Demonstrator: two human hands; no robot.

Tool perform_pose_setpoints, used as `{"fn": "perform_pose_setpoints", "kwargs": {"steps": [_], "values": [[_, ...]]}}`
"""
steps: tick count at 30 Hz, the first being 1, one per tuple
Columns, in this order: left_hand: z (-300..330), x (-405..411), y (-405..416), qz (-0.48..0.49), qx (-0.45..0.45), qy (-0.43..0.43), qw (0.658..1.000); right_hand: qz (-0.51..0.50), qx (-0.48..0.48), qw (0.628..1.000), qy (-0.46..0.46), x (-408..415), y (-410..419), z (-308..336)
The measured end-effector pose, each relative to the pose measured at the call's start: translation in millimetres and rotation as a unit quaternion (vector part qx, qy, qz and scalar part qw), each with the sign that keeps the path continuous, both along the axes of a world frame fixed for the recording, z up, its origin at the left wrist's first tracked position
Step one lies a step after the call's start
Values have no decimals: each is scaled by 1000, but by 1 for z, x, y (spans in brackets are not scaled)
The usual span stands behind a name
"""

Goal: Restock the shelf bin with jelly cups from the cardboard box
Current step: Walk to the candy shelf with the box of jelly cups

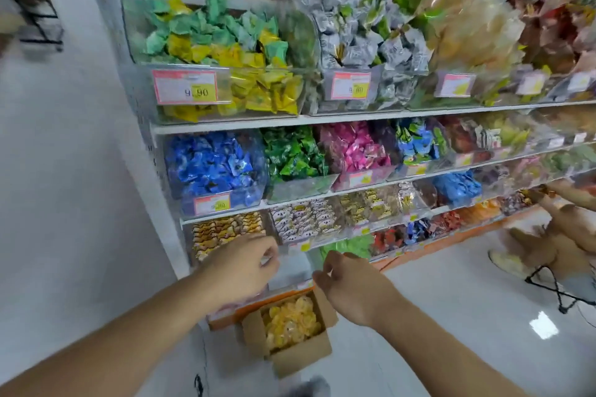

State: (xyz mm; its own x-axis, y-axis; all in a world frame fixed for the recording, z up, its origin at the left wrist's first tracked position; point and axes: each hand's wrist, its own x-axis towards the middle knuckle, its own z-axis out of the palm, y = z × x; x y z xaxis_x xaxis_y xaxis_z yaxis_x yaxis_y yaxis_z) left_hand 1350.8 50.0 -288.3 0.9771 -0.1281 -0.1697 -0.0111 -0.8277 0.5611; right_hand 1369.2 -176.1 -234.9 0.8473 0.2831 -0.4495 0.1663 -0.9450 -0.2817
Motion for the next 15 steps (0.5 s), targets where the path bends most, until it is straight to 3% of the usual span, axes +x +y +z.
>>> {"fn": "perform_pose_setpoints", "kwargs": {"steps": [9, 15], "values": [[-107, 30, -49, 173, -25, 30, 984, 225, 0, 973, 46, 113, -15, -109], [-223, 21, -101, 195, -33, 49, 979, 247, 38, 963, 98, 121, -43, -241]]}}
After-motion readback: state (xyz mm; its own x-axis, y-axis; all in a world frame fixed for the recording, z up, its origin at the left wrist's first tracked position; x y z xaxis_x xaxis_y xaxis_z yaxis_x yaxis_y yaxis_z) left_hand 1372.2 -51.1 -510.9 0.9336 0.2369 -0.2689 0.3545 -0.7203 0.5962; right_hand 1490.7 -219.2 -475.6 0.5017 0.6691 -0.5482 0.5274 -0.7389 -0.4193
